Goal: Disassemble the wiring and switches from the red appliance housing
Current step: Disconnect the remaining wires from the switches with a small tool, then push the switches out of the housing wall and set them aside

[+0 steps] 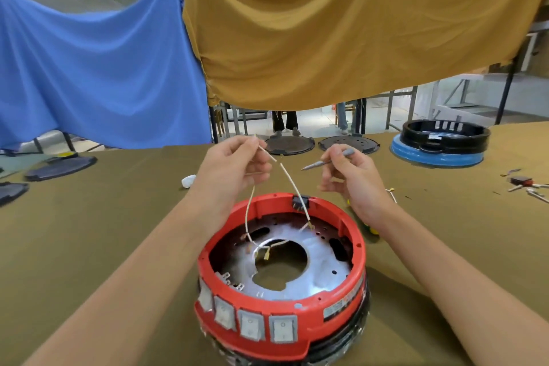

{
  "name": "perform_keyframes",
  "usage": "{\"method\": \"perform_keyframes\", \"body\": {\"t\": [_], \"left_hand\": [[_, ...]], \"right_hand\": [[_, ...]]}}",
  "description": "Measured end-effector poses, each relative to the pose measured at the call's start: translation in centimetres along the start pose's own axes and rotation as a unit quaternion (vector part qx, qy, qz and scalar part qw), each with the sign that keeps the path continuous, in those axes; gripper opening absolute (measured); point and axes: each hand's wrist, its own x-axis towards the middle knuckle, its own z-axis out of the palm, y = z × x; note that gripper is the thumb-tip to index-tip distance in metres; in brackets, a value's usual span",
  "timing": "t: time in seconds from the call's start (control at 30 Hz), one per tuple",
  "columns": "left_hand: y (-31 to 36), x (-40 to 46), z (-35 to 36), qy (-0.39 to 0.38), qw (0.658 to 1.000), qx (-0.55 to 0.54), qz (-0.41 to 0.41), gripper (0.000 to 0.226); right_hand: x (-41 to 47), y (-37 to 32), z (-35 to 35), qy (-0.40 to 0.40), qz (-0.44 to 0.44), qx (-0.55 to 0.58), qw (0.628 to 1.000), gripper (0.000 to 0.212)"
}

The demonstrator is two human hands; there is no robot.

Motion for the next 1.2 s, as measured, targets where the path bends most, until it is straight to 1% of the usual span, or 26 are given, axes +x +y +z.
{"method": "perform_keyframes", "body": {"t": [0.07,0.17,0.27,0.33,0.43,0.47,0.53,0.6,0.67,0.7,0.73,0.77,0.8,0.83,0.87,0.9,0.97,1.0,1.1,1.17,1.2], "left_hand": [[0.8,0.0,0.0,0.052,0.997,-0.057,0.012,0.022],[1.6,0.3,-0.5,0.126,0.985,-0.119,0.019,0.021],[1.6,0.3,-1.0,0.175,0.961,-0.215,-0.017,0.019],[1.3,0.1,-1.2,0.186,0.939,-0.285,-0.053,0.016],[0.8,-0.7,-0.8,0.175,0.914,-0.355,-0.087,0.012],[0.8,-1.1,-0.5,0.167,0.91,-0.367,-0.094,0.012],[0.8,-1.8,0.2,0.142,0.912,-0.37,-0.107,0.012],[0.9,-2.5,0.5,0.101,0.931,-0.333,-0.112,0.011],[0.9,-3.0,0.2,0.051,0.965,-0.239,-0.099,0.014],[0.7,-3.2,-0.3,0.026,0.982,-0.168,-0.087,0.016],[0.4,-3.4,-1.0,0.008,0.995,-0.072,-0.068,0.018],[0.1,-3.4,-1.8,0.005,0.998,0.043,-0.042,0.018],[-0.4,-3.2,-2.6,0.007,0.987,0.157,-0.015,0.018],[-1.0,-3.0,-3.4,0.0,0.968,0.251,0.003,0.021],[-1.7,-2.8,-4.1,-0.015,0.948,0.317,0.003,0.027],[-2.5,-2.5,-4.6,-0.033,0.932,0.361,-0.009,0.033],[-3.9,-2.0,-5.4,-0.064,0.91,0.407,-0.041,0.04],[-4.5,-1.7,-5.7,-0.078,0.906,0.412,-0.058,0.038],[-5.7,-0.9,-5.9,-0.113,0.905,0.401,-0.087,0.022],[-6.1,-0.3,-5.8,-0.121,0.905,0.398,-0.084,0.021],[-6.2,-0.1,-5.7,-0.122,0.905,0.399,-0.08,0.022]], "right_hand": [[-0.2,-0.3,0.0,-0.009,0.03,0.034,0.999,0.024],[-0.9,-1.3,0.3,-0.042,0.061,0.084,0.994,0.036],[-2.4,-2.7,0.8,-0.086,0.045,0.064,0.993,0.048],[-3.7,-3.9,1.3,-0.101,0.023,0.004,0.995,0.045],[-5.5,-5.5,2.8,-0.11,-0.036,-0.156,0.981,0.04],[-5.9,-5.8,3.4,-0.1,-0.057,-0.177,0.977,0.033],[-6.6,-6.4,4.5,-0.061,-0.086,-0.172,0.979,0.014],[-6.9,-6.9,4.8,-0.009,-0.083,-0.143,0.986,0.009],[-6.8,-7.3,3.9,0.054,-0.061,-0.105,0.991,0.01],[-6.5,-7.4,3.0,0.085,-0.045,-0.086,0.992,0.01],[-6.2,-7.3,2.0,0.113,-0.025,-0.065,0.991,0.01],[-5.9,-7.2,0.8,0.135,-0.003,-0.041,0.99,0.01],[-5.5,-7.0,-0.5,0.152,0.019,-0.013,0.988,0.011],[-5.2,-6.6,-1.8,0.167,0.042,0.017,0.985,0.012],[-4.9,-6.1,-3.0,0.185,0.063,0.039,0.98,0.012],[-4.6,-5.5,-4.0,0.206,0.082,0.05,0.974,0.011],[-3.9,-4.3,-5.7,0.246,0.109,0.053,0.962,0.008],[-3.5,-3.7,-6.6,0.263,0.117,0.054,0.956,0.007],[-2.4,-2.4,-8.4,0.296,0.138,0.066,0.943,0.005],[-1.6,-1.7,-9.4,0.314,0.151,0.057,0.935,0.005],[-1.3,-1.3,-9.8,0.32,0.163,0.03,0.933,0.006]]}}
